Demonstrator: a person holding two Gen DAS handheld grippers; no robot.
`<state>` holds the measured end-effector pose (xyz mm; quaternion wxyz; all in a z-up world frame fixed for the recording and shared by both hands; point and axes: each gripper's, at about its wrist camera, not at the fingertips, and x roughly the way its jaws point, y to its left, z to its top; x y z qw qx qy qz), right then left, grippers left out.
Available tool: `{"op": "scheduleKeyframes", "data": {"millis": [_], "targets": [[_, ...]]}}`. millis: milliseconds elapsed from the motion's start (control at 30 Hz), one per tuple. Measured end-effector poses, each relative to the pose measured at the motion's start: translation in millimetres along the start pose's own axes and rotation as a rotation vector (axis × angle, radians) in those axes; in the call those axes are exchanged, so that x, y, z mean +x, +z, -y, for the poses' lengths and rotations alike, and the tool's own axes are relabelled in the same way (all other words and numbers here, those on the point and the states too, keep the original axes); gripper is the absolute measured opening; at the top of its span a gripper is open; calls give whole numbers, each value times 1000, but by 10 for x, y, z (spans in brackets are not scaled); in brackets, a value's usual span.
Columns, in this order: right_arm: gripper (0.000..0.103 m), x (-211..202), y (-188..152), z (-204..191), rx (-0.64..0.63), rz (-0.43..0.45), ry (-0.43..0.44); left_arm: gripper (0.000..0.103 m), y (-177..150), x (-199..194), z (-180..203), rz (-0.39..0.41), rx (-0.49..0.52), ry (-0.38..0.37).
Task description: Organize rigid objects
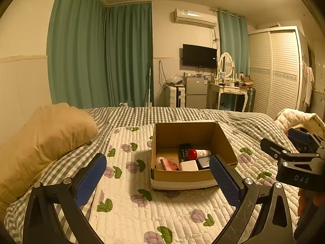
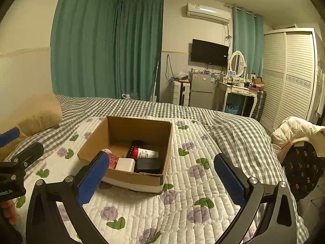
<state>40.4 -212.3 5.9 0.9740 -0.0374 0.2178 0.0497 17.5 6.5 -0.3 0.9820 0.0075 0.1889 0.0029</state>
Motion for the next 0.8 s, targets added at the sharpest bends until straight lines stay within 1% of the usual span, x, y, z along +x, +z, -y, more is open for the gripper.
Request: {"op": "scheduleKeyframes", "data": {"millis": [800], "targets": [[103,35,-42,-36,-4,-15,6,103,-9,-19,-9,-4,7,-1]]}}
